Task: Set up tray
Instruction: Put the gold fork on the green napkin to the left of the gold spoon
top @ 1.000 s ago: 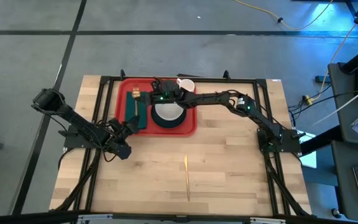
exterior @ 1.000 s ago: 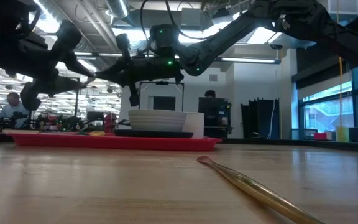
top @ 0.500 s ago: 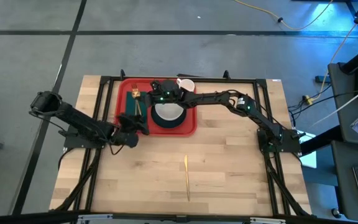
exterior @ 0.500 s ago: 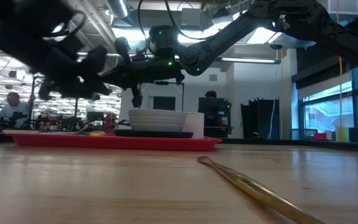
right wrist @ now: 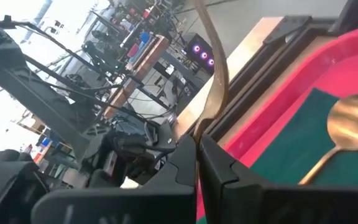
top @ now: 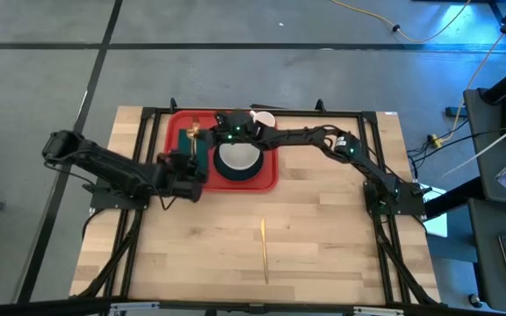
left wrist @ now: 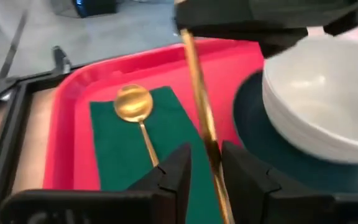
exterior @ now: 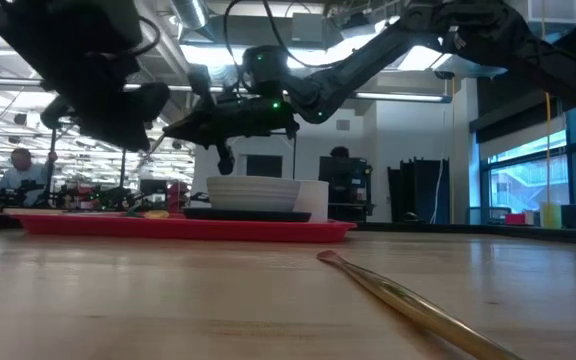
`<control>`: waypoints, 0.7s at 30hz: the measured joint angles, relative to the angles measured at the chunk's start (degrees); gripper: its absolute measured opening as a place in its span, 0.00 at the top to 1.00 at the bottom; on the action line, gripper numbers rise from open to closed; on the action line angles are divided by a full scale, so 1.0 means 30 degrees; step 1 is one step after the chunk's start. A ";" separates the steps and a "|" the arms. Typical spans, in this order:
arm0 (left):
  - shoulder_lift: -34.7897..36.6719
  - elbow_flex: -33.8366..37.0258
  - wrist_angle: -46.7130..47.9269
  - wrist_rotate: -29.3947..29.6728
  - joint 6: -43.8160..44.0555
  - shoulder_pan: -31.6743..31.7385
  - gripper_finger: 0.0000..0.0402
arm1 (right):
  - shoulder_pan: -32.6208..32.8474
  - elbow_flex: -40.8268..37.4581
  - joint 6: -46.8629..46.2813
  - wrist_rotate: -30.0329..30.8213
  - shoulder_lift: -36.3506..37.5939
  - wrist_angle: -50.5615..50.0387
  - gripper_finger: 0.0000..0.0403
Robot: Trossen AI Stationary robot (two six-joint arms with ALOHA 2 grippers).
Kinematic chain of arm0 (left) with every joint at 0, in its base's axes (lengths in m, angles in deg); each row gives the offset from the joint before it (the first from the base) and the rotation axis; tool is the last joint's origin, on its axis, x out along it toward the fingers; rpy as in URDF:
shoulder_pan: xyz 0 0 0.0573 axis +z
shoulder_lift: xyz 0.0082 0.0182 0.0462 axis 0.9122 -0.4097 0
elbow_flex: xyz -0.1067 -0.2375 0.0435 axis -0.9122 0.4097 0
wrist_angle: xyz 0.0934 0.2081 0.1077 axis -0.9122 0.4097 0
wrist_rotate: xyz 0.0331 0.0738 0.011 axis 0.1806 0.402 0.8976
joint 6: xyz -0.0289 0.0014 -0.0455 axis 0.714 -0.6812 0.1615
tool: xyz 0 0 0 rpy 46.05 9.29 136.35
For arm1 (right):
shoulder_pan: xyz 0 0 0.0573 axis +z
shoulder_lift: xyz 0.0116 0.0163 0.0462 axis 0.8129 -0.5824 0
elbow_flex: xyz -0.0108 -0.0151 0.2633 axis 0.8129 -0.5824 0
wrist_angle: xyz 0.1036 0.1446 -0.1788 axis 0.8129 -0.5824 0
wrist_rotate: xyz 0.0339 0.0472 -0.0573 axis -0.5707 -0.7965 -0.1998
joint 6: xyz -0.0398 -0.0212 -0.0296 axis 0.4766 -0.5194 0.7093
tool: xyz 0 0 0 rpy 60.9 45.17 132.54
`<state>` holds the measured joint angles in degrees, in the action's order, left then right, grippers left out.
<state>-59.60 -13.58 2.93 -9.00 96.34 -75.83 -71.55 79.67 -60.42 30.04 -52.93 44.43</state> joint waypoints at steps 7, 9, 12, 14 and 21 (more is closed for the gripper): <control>0.0000 -0.0143 0.1002 0.0382 0.2883 -0.0821 0.88 | -0.0064 -0.0007 -0.0781 0.0110 0.0000 0.1078 1.00; 0.0000 -0.0143 0.0654 0.0628 0.2921 -0.0812 0.89 | -0.0064 -0.0007 -0.0876 0.0197 0.0000 0.1303 1.00; 0.0000 -0.0143 0.0216 0.0812 0.2940 -0.0745 0.87 | -0.0068 -0.0007 -0.0903 0.0200 0.0000 0.1316 1.00; 0.0000 -0.0143 0.0237 0.0691 0.2940 -0.0658 0.84 | -0.0064 -0.0007 -0.0903 0.0211 0.0000 0.1309 1.00; 0.0525 -0.0828 0.0434 0.0024 0.0892 -0.0914 0.67 | -0.0049 -0.0007 0.0025 0.0183 0.0000 0.1327 1.00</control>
<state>-58.02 -16.07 4.23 -8.93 99.02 -78.57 -71.70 79.65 -60.35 30.59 -52.93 48.41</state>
